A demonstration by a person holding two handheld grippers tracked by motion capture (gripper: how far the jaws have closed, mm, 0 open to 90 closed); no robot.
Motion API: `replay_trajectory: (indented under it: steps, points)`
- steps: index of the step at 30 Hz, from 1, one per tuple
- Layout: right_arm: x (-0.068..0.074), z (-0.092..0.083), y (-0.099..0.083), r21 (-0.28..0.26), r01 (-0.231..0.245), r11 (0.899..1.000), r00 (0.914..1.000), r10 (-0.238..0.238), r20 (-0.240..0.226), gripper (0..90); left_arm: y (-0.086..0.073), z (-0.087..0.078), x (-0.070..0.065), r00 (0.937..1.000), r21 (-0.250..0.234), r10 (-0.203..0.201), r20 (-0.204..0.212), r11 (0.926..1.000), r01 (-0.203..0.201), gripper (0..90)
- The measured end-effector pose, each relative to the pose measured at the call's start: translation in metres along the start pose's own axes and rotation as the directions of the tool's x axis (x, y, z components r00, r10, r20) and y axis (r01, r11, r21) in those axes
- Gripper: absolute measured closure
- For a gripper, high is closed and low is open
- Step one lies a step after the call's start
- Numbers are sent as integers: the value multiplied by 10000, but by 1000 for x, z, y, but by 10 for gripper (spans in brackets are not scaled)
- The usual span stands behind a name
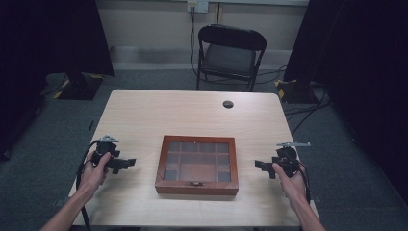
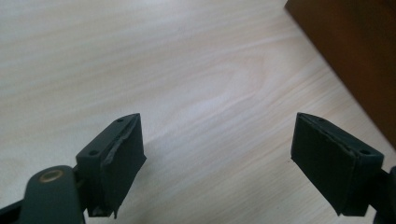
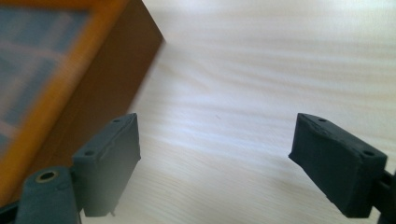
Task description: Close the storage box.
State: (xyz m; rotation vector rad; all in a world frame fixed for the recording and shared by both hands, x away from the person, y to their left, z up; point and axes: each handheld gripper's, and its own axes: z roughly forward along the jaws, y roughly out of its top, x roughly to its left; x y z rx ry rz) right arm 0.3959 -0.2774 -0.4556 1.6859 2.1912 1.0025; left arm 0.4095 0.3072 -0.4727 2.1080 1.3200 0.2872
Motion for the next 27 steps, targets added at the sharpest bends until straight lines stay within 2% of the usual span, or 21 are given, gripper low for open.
replay_trajectory:
  steps: [2,3,4,5,7,8,9,10,11,12,13,16,17,20,21,22,27]
  points:
    - [-3,11,-4,560,198,9982,9991,-219,377,152,-3,5,-2,9994,80,196,-284,9998,-194,168]
    - [-2,14,-4,642,249,9976,9981,-284,545,152,-3,5,-2,9994,80,196,-284,9998,-194,168]
    - [-2,14,-4,642,249,9976,9981,-284,545,152,-4,6,-4,9985,82,300,-457,9995,-297,168]
    - [-1,18,-6,795,415,9960,9961,-475,747,152,-6,10,-6,9973,276,481,-554,9985,-466,168]
    - [0,19,-7,853,404,9955,9959,-470,767,152,-6,11,-7,9969,245,557,-553,9982,-544,166]
    - [0,21,-8,919,430,9948,9954,-506,814,152,-7,12,-9,9961,149,568,-675,9983,-559,158]
    - [0,22,-10,892,400,9952,9926,-498,1106,149,-9,16,-11,9898,-41,826,-1158,9965,-836,156]
    - [0,22,-10,892,400,9952,9926,-498,1106,149,-9,16,-11,9898,-41,826,-1158,9965,-836,147]
    - [0,22,-10,849,359,9957,9923,-456,1150,148,-10,17,-12,9912,-213,747,-1091,9968,-775,147]
    - [0,23,-12,568,419,9975,9900,-491,1325,145,-10,17,-13,9913,-257,734,-1097,9967,-767,130]
    - [0,23,-12,568,419,9975,9900,-491,1325,145,-11,18,-13,9912,-404,659,-1151,9967,-710,130]
    - [1,28,-19,-120,822,9965,9806,-787,1795,118,-12,21,-14,9906,-568,623,-1214,9960,-696,91]
    - [4,30,-22,-483,696,9964,9770,-583,2053,118,-13,21,-13,9892,-546,734,-1266,9952,-808,69]
    - [5,31,-24,-625,712,9955,9727,-555,2253,115,-17,24,-12,9897,-969,690,-1254,9920,-814,31]
    - [7,33,-25,-701,906,9934,9669,-709,2452,109,-18,25,-12,9894,-1050,698,-1272,9910,-834,3]
    - [8,34,-27,-775,1040,9915,9652,-818,2484,86,-19,25,-12,9897,-1132,714,-1242,9899,-856,0]
    - [8,37,-29,-963,1100,9893,9651,-831,2485,53,-19,26,-9,9901,-1239,911,-1066,9868,-1041,0]
